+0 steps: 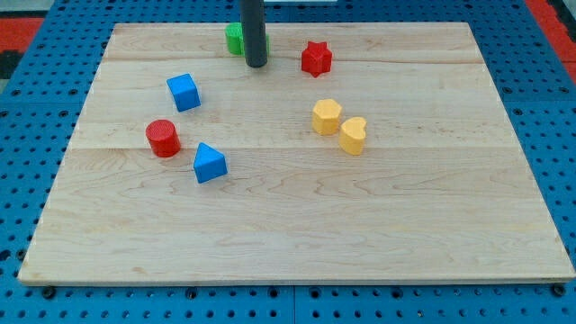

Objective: Push the red star towards the blue triangle

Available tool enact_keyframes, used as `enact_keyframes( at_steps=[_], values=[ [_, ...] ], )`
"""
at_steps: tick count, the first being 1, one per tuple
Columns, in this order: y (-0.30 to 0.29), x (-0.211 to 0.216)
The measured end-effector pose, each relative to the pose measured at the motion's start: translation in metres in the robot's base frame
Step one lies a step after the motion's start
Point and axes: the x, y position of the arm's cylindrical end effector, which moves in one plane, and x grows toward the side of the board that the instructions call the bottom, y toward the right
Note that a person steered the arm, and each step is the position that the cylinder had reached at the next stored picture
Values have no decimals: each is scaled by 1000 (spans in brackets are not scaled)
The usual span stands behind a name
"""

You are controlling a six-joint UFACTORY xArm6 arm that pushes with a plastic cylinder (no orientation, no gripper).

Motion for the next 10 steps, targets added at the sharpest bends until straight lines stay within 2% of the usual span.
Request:
enact_keyframes(
  at_steps=[1,2,3,4,7,10],
  values=[
    [31,-44],
    [95,-67],
    [125,-39],
    [127,-9],
    [53,32],
    [52,-12]
  ],
)
